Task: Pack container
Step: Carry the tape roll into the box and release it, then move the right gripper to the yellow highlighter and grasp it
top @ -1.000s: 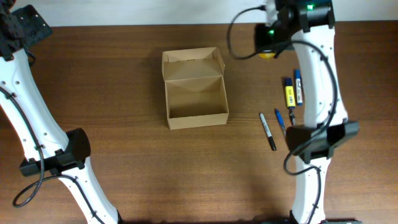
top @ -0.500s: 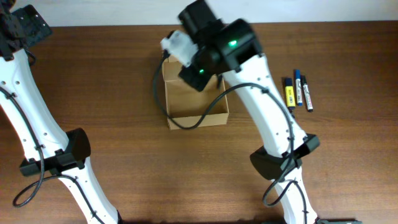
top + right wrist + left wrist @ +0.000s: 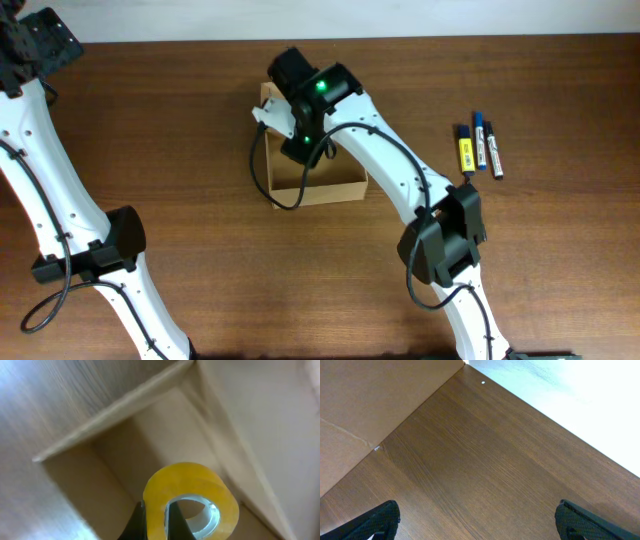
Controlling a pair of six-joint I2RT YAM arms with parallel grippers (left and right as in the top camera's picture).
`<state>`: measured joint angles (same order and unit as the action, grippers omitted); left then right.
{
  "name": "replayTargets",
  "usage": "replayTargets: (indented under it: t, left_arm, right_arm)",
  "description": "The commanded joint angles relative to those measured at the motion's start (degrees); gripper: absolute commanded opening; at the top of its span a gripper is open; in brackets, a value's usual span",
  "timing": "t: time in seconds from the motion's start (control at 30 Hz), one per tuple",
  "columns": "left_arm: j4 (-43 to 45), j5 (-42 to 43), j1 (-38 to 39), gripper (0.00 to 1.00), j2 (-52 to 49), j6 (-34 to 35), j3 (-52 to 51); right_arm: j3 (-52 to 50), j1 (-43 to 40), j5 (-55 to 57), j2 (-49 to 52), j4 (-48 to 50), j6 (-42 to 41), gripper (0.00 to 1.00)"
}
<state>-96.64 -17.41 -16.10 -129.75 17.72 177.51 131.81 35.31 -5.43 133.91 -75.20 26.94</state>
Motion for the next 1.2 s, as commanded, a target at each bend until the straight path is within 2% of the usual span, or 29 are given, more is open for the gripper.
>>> replayTargets:
  t: [0.0, 0.33, 0.37, 0.47, 0.5, 0.57, 0.7, 0.73, 0.8, 0.83, 1.0, 1.17]
  left_arm:
    - [-0.02, -0.37, -0.2, 1.0, 0.46, -0.68, -0.17]
    - [-0.02, -0.37, -0.2, 1.0, 0.44, -0.68, -0.17]
    - [-0.02, -0.37, -0.2, 1.0, 0.44, -0.68, -0.17]
    - [-0.02, -0.37, -0.2, 1.0, 0.44, -0.68, -0.17]
    - [-0.02, -0.37, -0.2, 1.0, 0.46, -0.68, -0.17]
    - [-0.02, -0.37, -0.2, 1.0, 0.46, -0.68, -0.17]
    - [-0.02, -0.37, -0.2, 1.0, 0.46, -0.68, -0.17]
    - [-0.02, -0.37, -0.2, 1.0, 0.44, -0.68, -0.17]
    - [-0.02, -0.37, -0.2, 1.0, 0.46, -0.68, -0.17]
    - [-0.02, -0.37, -0.2, 1.0, 0.46, -0.68, -0.17]
    - [-0.02, -0.37, -0.2, 1.0, 0.46, -0.68, -0.17]
    - [-0.02, -0.37, -0.2, 1.0, 0.46, -0.68, -0.17]
  right_arm:
    - [-5.95, -0.98, -0.31, 0.52, 3.69, -2.12, 0.04]
    - [-15.69, -2.95, -0.87, 0.52, 9.35, -3.67, 0.06]
    - [-15.76, -2.95, -1.03, 0.52, 9.22, -3.67, 0.12]
    - [-15.3, -2.86, -1.01, 0.15, 8.92, -3.67, 0.14]
    - [-14.69, -2.86, -1.01, -0.13, 8.31, -3.67, 0.18]
    - [-12.46, -2.8, -1.01, -1.2, 6.25, -3.67, 0.33]
    - [-3.89, -2.6, -0.96, -2.97, 0.33, -4.57, 0.43]
    - [-0.11, -2.6, -0.96, -3.15, -1.88, -5.18, 0.38]
    - [7.28, -2.62, -0.04, -3.17, -5.79, -6.95, 0.17]
    - [10.95, -2.62, 1.31, -3.17, -7.5, -8.46, 0.15]
    - [26.45, -3.26, 11.56, -3.67, -14.99, -15.58, 0.2]
    - [26.25, -8.55, 12.17, -7.39, -15.93, -16.65, 0.2]
